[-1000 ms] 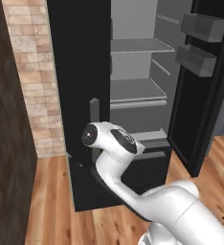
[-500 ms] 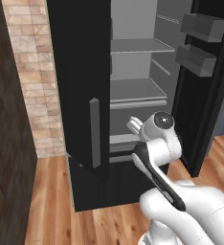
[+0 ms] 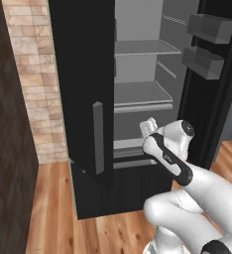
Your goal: Place one of the steaks on the plate and the other in the bowl. Then place the bowl in the fridge.
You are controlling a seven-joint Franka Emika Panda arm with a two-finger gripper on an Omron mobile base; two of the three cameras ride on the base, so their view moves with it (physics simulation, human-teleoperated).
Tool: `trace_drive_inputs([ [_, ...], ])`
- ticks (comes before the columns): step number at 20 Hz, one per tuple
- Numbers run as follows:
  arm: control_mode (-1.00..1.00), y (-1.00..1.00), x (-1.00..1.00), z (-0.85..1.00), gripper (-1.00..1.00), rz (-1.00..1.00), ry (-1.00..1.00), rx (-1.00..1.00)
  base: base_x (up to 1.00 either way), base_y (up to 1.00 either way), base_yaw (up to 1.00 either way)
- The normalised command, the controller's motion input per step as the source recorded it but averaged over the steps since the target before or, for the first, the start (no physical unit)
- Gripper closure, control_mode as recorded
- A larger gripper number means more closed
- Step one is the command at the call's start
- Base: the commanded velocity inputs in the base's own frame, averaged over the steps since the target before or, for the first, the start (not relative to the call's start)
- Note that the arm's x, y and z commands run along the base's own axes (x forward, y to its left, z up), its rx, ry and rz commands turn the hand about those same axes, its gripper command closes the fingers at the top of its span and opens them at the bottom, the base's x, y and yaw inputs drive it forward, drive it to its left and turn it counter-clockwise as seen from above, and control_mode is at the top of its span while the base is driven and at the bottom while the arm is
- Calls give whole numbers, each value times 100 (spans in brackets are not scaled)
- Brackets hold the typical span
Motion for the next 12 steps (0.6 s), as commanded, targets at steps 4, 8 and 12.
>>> trace_drive_inputs([
  [4, -100, 3, 57, -12, -100, -4, 3, 12, 0, 0, 0],
  [8, -100, -4, 44, 3, -100, 10, 25, 25, 0, 0, 0],
  [12, -100, 0, 33, 8, -100, 23, 36, 22, 0, 0, 0],
])
